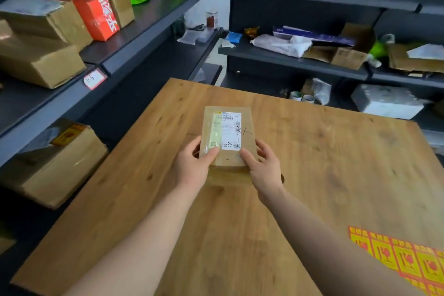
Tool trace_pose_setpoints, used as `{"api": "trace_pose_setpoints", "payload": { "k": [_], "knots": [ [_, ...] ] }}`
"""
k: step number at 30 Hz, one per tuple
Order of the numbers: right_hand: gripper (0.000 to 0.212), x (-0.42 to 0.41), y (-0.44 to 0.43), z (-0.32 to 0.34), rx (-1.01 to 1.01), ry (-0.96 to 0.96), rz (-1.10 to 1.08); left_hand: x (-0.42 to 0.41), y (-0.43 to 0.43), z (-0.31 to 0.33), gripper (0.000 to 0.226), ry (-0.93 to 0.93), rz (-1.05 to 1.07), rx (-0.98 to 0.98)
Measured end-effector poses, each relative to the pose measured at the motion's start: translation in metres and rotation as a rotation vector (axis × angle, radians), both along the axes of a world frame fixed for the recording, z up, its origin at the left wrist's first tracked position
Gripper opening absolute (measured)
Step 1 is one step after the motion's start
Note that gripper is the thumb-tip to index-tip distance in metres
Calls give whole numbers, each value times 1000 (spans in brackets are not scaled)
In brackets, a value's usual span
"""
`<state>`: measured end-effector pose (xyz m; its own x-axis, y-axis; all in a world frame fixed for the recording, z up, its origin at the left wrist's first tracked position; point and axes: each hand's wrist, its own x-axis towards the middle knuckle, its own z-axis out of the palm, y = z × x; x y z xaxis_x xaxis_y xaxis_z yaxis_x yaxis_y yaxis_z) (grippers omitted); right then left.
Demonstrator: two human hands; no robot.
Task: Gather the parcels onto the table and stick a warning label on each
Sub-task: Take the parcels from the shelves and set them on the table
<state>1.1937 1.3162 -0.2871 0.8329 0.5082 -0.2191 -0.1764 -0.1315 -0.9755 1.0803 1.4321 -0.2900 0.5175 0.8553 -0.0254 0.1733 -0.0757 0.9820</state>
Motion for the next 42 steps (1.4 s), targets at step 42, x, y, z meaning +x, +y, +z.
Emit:
{"api": "trace_pose_setpoints", "payload": {
  "k": [42],
  "knots": [
    [45, -21, 9, 59, -503, -1064, 502, -62, -6, 76, 40, 767, -105, 853]
  ]
}}
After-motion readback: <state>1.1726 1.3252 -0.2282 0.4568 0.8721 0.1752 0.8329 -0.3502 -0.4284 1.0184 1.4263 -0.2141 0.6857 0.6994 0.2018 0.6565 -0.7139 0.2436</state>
